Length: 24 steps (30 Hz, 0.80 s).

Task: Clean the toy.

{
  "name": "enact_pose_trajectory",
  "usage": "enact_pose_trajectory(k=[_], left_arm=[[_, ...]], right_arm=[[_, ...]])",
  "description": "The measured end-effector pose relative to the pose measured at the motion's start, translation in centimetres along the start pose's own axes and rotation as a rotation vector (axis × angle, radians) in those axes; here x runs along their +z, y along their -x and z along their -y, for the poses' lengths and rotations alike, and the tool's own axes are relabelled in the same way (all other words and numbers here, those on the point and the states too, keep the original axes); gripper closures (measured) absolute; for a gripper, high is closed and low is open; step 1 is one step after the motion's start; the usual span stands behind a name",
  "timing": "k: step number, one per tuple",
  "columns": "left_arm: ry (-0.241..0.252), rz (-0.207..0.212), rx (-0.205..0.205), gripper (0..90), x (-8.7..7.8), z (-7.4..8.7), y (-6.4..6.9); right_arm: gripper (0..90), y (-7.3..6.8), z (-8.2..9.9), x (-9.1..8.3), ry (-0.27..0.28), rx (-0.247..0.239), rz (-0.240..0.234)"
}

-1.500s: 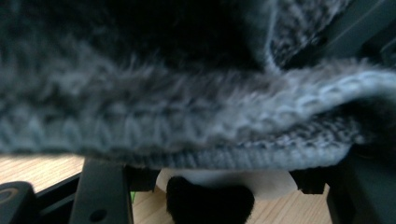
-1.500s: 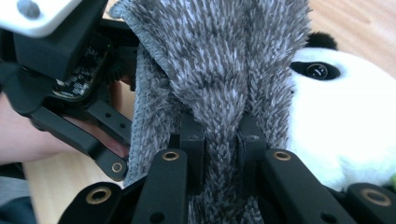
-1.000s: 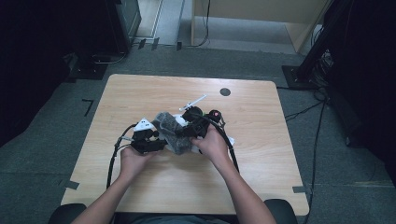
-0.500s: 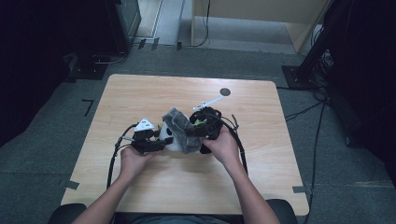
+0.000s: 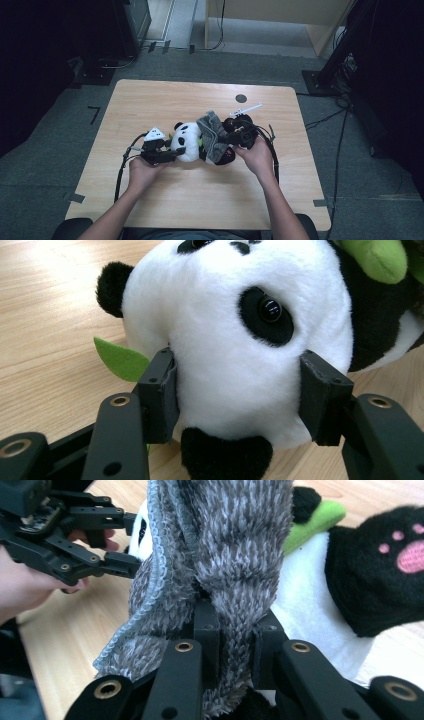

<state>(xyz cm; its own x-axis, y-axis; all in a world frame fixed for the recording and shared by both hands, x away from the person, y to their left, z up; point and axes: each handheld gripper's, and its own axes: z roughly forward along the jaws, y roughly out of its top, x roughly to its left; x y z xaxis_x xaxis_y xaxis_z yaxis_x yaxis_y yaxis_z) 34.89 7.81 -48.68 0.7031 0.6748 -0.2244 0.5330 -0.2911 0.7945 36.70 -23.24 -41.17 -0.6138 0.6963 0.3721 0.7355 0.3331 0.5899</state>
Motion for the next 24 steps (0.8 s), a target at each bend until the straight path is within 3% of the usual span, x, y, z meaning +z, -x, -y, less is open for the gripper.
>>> enact_pose_trajectory(k=[16, 20, 24], left_arm=[[-0.007, -0.001, -0.002, 41.6, -0.1, 0.1, 0.1], [-0.011, -0.009, 0.005, 41.4, -0.1, 0.1, 0.3], [-0.013, -0.001, -0.004, 41.0, -0.1, 0.0, 0.3]], right_arm=[[78.8, 2.2, 1.5, -1.0, 0.017, 0.067, -0.028], [79.2, 2.9, 1.8, -1.7, 0.013, 0.091, 0.004], [79.2, 3.6, 2.8, -1.8, 0.033, 0.105, -0.013]])
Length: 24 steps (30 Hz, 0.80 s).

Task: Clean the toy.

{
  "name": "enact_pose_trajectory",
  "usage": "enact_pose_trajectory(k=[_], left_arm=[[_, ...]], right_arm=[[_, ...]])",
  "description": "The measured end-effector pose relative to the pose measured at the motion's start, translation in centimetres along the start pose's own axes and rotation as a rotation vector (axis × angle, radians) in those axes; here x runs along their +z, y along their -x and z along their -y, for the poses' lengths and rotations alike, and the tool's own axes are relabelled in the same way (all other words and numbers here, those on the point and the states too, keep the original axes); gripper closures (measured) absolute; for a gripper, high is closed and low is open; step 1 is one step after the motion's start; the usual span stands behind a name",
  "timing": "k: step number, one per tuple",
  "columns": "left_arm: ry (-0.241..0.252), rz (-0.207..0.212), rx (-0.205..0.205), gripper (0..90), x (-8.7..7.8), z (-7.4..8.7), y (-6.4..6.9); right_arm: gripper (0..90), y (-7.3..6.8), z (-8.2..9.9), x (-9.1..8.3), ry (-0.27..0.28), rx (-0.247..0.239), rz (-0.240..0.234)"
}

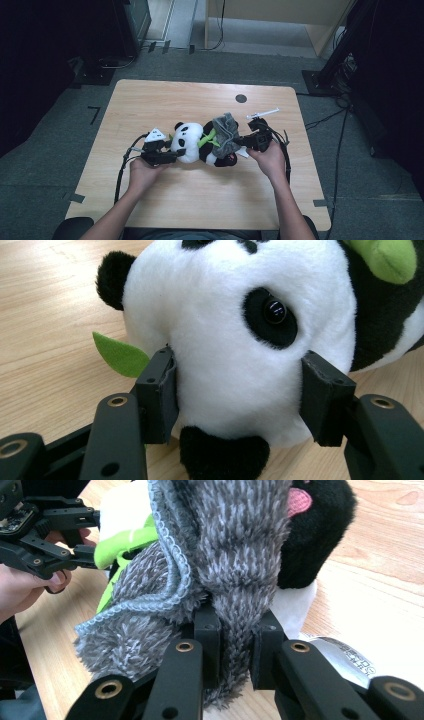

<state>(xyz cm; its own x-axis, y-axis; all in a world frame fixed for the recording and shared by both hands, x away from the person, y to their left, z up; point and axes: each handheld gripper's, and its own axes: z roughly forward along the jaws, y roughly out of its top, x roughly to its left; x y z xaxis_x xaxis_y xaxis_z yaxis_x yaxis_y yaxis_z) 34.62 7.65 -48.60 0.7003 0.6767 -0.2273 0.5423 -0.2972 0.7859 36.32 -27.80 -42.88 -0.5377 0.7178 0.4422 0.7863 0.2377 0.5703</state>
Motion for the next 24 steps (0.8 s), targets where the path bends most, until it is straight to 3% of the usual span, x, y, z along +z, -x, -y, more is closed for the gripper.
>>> enact_pose_trajectory(k=[6, 11, 15, 24], left_arm=[[-0.001, 0.008, -0.002, 40.9, 0.0, 0.0, -0.1], [0.007, 0.042, -0.029, 40.7, -0.1, -0.1, -0.5], [0.006, 0.051, -0.025, 40.8, -0.1, -0.2, -0.6], [0.014, 0.059, -0.038, 40.5, 0.1, -0.4, -1.0]], right_arm=[[79.5, 2.0, 0.8, 0.1, 0.033, 0.012, -0.024], [79.7, 2.7, 1.2, 0.2, 0.05, 0.027, -0.028], [79.7, 3.2, 1.5, 0.3, 0.063, 0.039, -0.029], [80.3, 3.9, 2.7, -1.9, 0.057, 0.072, 0.064]])
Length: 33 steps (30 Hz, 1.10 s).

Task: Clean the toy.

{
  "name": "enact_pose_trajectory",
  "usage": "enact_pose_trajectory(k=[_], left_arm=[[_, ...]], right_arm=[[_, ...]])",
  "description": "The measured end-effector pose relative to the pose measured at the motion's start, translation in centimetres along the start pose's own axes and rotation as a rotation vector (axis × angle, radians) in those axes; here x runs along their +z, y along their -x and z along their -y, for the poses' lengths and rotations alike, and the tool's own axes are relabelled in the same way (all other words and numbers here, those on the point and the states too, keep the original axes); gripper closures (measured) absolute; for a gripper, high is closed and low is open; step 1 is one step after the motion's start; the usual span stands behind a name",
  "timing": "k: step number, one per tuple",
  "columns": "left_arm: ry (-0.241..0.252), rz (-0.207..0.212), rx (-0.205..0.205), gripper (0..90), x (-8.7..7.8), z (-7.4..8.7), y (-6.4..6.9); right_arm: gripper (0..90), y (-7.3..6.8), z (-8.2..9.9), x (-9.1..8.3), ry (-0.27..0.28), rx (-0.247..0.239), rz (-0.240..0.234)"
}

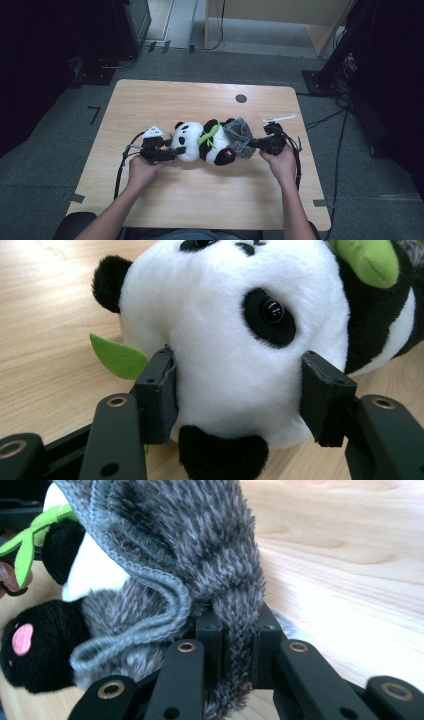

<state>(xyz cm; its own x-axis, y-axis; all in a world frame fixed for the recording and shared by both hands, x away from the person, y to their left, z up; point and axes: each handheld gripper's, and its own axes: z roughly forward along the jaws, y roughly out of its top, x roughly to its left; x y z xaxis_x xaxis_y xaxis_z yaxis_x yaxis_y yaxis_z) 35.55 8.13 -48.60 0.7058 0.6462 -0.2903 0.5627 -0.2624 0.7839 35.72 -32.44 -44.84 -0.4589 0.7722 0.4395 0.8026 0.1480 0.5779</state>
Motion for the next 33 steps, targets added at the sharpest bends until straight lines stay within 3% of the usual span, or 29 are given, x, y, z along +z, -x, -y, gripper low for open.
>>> enact_pose_trajectory(k=[4, 8, 13, 16, 18, 22, 26, 30, 33], left_arm=[[0.001, 0.0, 0.002, 40.5, 0.1, 0.0, 0.0], [-0.006, -0.002, 0.01, 40.5, 0.1, -0.2, 0.0], [-0.01, -0.002, 0.009, 40.4, 0.1, -0.2, 0.0], [-0.009, -0.004, 0.011, 40.2, 0.1, -0.2, 0.0], [-0.008, -0.005, 0.013, 40.2, 0.1, -0.2, 0.0], [-0.007, -0.005, 0.015, 40.1, 0.1, -0.2, 0.0], [-0.006, -0.008, 0.016, 40.0, 0.1, -0.2, 0.1], [-0.009, -0.015, 0.03, 40.1, 0.1, -0.1, 0.2], [-0.012, -0.021, 0.036, 40.1, 0.1, -0.1, 0.3]], right_arm=[[80.2, -0.1, -0.2, -1.6, 0.031, 0.002, 0.0], [80.2, -0.8, -0.7, -3.4, 0.086, -0.026, -0.025], [80.1, -2.9, -1.5, -5.7, 0.09, -0.058, -0.023], [80.1, -4.3, -1.9, -7.0, 0.111, -0.081, -0.059], [80.1, -5.4, -2.1, -7.2, 0.091, -0.107, -0.09], [80.1, -7.6, -2.3, -6.8, 0.041, -0.163, -0.126], [79.9, -9.2, -2.4, -4.7, -0.042, -0.192, -0.15], [78.9, -9.1, -2.1, -1.9, -0.105, -0.187, -0.124], [78.4, -8.5, -1.9, -0.8, -0.117, -0.186, -0.094]])
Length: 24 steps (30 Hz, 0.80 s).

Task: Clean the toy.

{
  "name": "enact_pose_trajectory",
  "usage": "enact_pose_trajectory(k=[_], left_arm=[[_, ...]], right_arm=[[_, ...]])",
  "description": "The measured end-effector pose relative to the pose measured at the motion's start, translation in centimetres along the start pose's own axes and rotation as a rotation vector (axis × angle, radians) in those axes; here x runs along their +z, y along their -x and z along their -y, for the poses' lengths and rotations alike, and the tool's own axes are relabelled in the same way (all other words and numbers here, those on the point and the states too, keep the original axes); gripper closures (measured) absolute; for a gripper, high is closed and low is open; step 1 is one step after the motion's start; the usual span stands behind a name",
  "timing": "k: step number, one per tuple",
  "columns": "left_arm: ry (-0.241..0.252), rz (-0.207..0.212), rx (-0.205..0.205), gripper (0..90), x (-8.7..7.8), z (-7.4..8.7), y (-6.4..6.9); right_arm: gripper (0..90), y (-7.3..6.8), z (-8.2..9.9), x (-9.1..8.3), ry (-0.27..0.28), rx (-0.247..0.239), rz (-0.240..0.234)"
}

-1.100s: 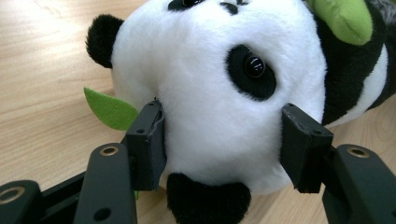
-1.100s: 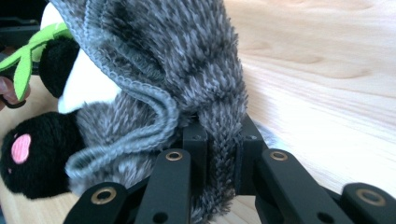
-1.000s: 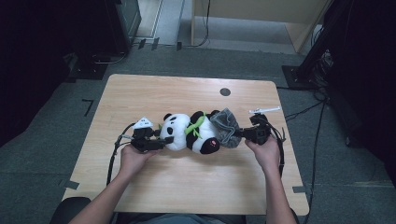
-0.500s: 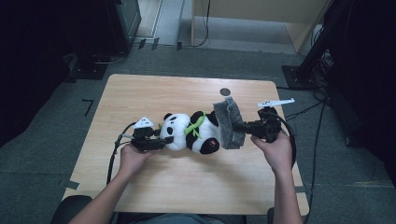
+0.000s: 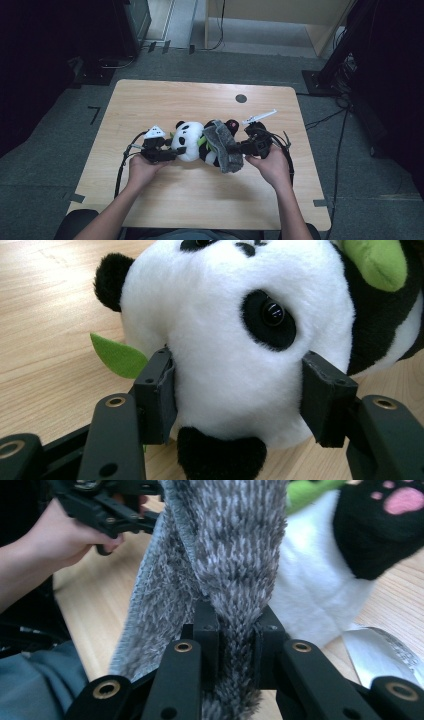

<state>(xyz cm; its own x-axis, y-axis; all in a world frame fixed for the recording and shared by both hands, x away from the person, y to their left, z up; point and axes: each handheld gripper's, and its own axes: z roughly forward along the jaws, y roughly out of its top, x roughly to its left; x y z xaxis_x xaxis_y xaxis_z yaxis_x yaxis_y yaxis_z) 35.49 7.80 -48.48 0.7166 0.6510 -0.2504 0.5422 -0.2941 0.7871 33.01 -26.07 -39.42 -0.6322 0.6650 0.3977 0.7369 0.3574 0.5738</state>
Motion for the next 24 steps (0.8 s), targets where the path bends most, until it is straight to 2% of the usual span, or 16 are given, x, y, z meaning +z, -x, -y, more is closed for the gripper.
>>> enact_pose_trajectory(k=[8, 16, 24], left_arm=[[-0.002, 0.004, -0.003, 40.2, 0.0, 0.0, -0.1], [0.006, 0.009, -0.008, 40.0, 0.0, 0.0, -0.2], [0.01, 0.006, -0.008, 40.1, 0.0, 0.1, -0.2]], right_arm=[[79.2, 2.2, 0.9, -1.1, 0.028, 0.079, 0.041], [79.3, 4.4, 1.7, -2.2, 0.057, 0.124, 0.084], [79.3, 5.8, 1.1, -4.5, 0.132, 0.158, 0.098]])
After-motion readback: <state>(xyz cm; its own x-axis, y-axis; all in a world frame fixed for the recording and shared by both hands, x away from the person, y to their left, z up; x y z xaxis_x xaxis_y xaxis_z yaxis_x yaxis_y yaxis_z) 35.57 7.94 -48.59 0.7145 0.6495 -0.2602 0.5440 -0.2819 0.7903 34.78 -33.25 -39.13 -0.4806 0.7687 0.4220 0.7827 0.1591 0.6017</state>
